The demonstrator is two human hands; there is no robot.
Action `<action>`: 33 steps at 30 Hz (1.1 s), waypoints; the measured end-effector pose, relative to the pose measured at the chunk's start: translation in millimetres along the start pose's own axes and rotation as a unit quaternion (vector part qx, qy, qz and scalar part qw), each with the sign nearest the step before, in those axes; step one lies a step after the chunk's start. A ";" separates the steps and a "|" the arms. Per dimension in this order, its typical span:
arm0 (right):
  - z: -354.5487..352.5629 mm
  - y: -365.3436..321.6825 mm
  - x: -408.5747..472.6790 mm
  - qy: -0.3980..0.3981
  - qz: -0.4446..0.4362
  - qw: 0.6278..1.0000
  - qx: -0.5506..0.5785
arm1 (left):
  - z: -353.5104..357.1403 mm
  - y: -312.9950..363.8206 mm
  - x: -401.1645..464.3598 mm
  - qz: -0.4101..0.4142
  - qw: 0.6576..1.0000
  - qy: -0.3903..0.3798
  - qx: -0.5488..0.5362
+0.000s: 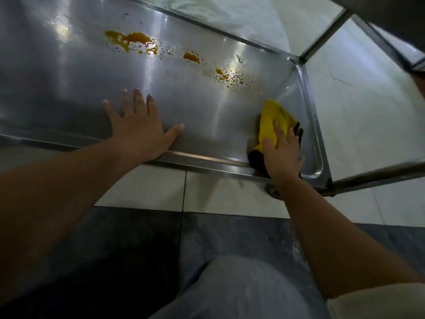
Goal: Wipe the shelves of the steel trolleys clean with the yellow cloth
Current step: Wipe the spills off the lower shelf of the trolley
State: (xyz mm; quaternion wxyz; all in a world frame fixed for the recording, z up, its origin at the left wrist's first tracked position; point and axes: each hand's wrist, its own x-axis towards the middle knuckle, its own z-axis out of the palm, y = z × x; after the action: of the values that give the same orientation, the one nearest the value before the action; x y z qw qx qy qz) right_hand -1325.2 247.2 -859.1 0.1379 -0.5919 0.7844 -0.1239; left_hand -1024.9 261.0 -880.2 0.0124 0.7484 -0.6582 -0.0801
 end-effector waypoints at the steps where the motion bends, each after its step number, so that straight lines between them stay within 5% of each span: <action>1: -1.8 2.3 -0.7 0.008 0.031 0.999 0.009 | 0.6 3.2 0.1 -0.001 1.000 0.001 0.001; 6: 8.9 -43.8 10.7 -0.023 0.133 0.991 0.018 | 0.8 3.6 -3.9 0.003 1.000 0.003 0.003; 10: 30.6 -90.5 13.5 -0.067 -0.048 0.996 -0.038 | 4.0 0.5 -4.1 0.006 1.000 0.019 0.013; 14: 42.2 -111.6 10.9 -0.131 -0.258 0.956 -0.050 | 5.4 -3.3 -6.3 0.016 0.999 0.042 0.015; 18: 22.5 -77.8 22.9 -0.155 -0.341 0.926 -0.046 | 5.8 -6.4 -8.4 0.019 0.998 0.054 0.008; 21: 5.8 -34.5 31.4 -0.117 -0.297 0.947 -0.041 | 7.3 -8.0 -9.8 0.024 0.999 0.045 0.000; 29: -17.2 36.2 25.3 0.014 0.035 0.999 -0.033 | 10.6 -5.3 -11.7 0.033 0.998 0.050 0.016; 33: -19.5 18.6 10.2 -0.005 0.059 0.995 -0.082 | 6.4 -3.9 -12.3 0.034 0.999 0.036 0.008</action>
State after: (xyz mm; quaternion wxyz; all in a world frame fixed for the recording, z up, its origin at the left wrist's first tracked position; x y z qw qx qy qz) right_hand -1351.6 243.0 -848.3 0.1000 -0.5545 0.8248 -0.0482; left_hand -1023.4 274.3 -885.7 0.0329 0.7281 -0.6831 -0.0470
